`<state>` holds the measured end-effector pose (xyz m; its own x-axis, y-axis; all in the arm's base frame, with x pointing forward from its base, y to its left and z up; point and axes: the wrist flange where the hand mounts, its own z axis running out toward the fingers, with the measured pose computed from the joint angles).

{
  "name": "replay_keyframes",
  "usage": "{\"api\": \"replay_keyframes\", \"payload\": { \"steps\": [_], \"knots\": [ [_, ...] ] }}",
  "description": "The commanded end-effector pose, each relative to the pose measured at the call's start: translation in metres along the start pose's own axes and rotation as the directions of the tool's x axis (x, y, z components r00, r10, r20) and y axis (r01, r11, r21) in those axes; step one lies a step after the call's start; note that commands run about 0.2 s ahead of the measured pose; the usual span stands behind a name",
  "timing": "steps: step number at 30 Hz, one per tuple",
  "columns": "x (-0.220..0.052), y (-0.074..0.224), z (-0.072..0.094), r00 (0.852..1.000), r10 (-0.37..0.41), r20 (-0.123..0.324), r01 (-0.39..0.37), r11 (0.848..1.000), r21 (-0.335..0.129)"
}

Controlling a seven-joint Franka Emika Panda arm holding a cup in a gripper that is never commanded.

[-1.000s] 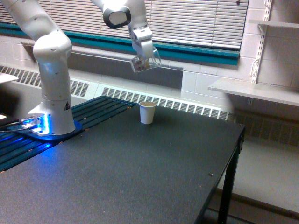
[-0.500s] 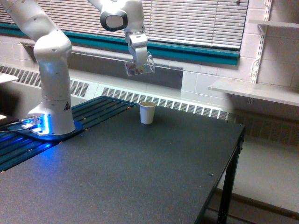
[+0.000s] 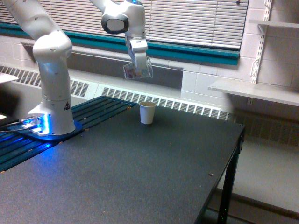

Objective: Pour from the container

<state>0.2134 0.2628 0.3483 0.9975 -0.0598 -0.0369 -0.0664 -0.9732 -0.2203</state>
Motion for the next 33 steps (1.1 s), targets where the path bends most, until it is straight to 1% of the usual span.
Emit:
{"api": "replay_keyframes", "payload": {
  "steps": [1,11,17,33],
  "knots": [
    [0.004,0.003,0.004,0.999,-0.006,0.031,0.006,1.000,-0.008],
    [0.006,0.006,0.011,0.997,-0.010,0.075,0.013,0.999,-0.029],
    [0.004,0.006,0.016,0.995,-0.007,0.099,0.010,0.999,-0.035],
    [-0.004,0.009,0.028,0.990,0.016,0.140,-0.008,0.999,-0.053]
  ]
}}
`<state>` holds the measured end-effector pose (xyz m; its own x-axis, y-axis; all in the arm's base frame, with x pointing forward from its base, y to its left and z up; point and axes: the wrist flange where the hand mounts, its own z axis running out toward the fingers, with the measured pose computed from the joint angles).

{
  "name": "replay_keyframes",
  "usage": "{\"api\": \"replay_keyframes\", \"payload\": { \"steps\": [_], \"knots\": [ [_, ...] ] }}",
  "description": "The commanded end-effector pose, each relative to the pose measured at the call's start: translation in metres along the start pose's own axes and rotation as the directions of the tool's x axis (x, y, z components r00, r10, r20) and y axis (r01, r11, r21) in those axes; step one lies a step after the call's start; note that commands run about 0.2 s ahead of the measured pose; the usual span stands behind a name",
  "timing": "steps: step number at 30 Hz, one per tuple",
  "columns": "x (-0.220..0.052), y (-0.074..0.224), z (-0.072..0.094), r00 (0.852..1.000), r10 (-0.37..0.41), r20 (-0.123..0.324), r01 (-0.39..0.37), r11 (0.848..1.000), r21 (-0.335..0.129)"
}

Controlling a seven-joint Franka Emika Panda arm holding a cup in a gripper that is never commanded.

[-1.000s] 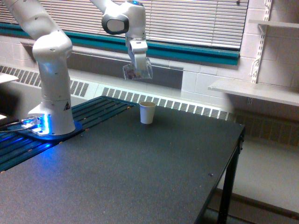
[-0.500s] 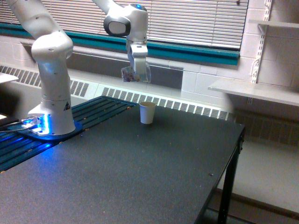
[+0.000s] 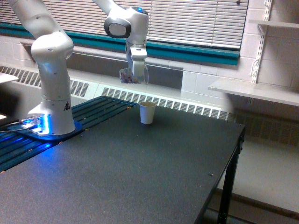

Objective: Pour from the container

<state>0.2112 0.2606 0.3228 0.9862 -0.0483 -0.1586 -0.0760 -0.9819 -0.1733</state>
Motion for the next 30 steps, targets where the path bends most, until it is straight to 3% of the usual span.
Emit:
{"api": "replay_keyframes", "payload": {
  "steps": [1,30],
  "knots": [
    [-0.003,0.002,0.004,1.000,0.001,0.021,-0.001,1.000,-0.007],
    [0.004,0.019,0.021,0.998,0.036,0.061,-0.032,0.998,-0.057]
  ]
}}
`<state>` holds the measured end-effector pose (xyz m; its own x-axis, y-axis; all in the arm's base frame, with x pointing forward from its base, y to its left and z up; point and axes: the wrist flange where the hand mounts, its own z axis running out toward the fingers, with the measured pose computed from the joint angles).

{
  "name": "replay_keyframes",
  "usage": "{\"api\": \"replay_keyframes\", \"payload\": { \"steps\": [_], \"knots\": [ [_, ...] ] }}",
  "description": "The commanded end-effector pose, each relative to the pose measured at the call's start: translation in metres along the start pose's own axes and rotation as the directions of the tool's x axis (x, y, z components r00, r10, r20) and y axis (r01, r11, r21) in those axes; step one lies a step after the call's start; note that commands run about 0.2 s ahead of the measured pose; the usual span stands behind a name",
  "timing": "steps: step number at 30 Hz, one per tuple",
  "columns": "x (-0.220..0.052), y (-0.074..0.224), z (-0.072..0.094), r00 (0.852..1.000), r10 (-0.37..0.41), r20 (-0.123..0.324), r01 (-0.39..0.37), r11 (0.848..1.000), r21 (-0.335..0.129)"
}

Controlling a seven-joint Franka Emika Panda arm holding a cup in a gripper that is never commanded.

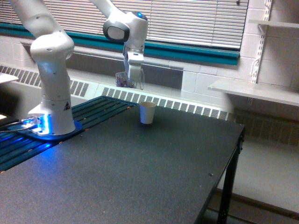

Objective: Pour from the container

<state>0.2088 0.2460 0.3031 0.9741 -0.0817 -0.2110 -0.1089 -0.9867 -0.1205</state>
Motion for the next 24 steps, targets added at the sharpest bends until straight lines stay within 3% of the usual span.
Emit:
{"api": "replay_keyframes", "payload": {
  "steps": [1,24],
  "knots": [
    [0.003,0.000,0.005,1.000,-0.009,0.016,0.009,1.000,-0.011],
    [0.015,0.002,0.017,0.998,-0.024,0.060,0.026,0.999,-0.042]
  ]
}}
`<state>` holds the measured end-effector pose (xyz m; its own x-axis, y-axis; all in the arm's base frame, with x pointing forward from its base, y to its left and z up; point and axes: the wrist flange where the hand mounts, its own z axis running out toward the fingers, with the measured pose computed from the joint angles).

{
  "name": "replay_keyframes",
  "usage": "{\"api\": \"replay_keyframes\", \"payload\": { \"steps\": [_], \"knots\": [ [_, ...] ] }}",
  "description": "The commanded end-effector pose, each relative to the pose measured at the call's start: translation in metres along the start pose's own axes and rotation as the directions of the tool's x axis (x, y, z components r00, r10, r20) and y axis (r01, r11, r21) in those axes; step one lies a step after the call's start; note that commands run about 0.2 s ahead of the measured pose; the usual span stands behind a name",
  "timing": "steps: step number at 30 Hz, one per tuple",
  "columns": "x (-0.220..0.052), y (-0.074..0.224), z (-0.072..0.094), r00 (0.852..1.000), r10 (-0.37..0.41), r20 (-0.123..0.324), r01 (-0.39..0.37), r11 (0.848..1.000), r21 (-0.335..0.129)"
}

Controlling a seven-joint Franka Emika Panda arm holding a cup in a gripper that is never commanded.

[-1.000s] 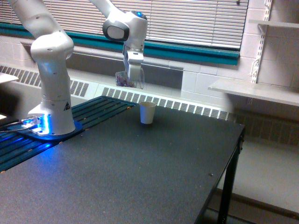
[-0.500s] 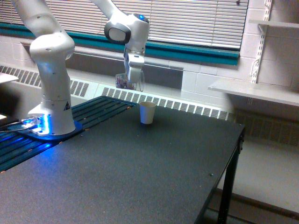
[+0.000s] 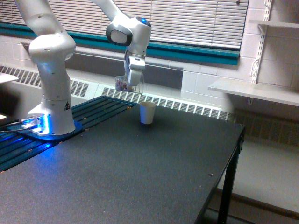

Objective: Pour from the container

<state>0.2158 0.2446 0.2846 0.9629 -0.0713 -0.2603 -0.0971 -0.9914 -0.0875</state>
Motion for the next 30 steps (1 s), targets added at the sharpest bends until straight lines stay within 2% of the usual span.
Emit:
{"api": "replay_keyframes", "payload": {
  "steps": [1,17,30],
  "knots": [
    [0.004,-0.001,0.000,1.000,-0.021,0.009,0.021,1.000,-0.009],
    [0.016,-0.005,0.003,0.999,-0.043,0.027,0.044,0.999,-0.027],
    [0.014,-0.004,0.006,0.997,-0.057,0.054,0.059,0.997,-0.045]
  ]
}}
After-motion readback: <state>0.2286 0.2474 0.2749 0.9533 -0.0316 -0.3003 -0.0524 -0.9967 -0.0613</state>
